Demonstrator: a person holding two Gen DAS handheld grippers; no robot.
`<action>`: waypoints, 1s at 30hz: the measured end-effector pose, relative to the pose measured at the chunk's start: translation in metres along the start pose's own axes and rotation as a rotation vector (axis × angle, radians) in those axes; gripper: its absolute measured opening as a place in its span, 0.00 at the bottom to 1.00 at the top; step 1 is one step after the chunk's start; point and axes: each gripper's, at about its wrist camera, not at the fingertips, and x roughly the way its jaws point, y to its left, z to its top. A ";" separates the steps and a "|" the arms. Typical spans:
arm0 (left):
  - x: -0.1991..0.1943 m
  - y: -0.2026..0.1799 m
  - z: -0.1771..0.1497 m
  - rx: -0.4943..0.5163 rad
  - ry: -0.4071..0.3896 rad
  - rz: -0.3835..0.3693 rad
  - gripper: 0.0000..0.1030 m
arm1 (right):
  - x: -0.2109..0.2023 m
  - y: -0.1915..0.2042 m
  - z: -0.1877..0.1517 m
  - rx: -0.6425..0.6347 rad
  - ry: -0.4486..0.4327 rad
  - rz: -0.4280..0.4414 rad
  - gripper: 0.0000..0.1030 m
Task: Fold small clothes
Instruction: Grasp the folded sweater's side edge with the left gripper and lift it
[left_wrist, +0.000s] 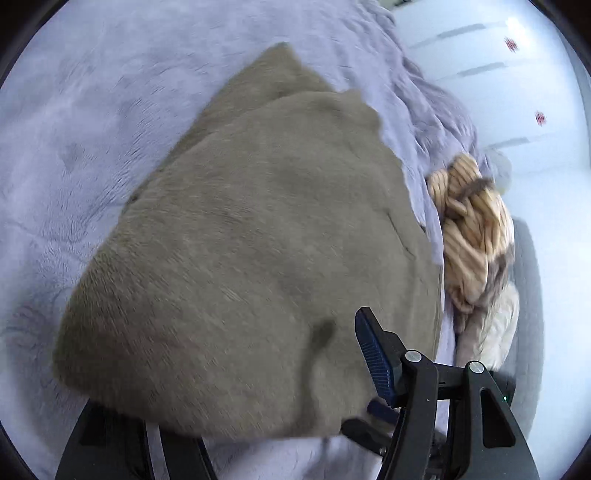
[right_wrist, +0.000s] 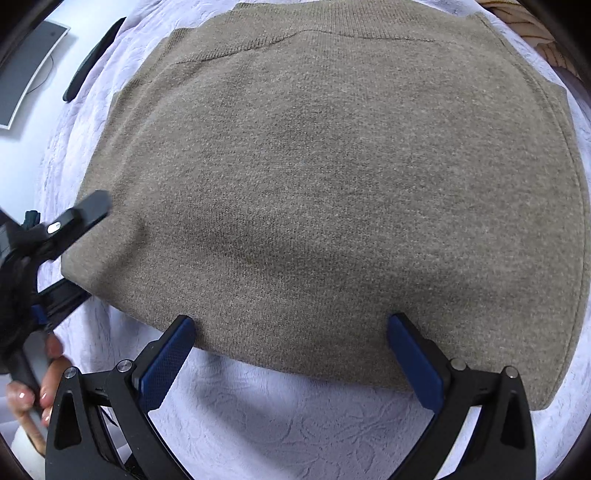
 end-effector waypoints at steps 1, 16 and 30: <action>0.001 0.003 0.002 -0.030 -0.012 -0.006 0.64 | 0.000 0.000 0.000 -0.002 -0.003 0.000 1.00; -0.004 -0.108 -0.042 0.729 -0.225 0.480 0.16 | -0.055 -0.014 0.012 0.070 -0.040 0.097 1.00; 0.011 -0.118 -0.072 1.011 -0.233 0.589 0.16 | -0.058 0.137 0.158 -0.298 0.293 0.172 1.00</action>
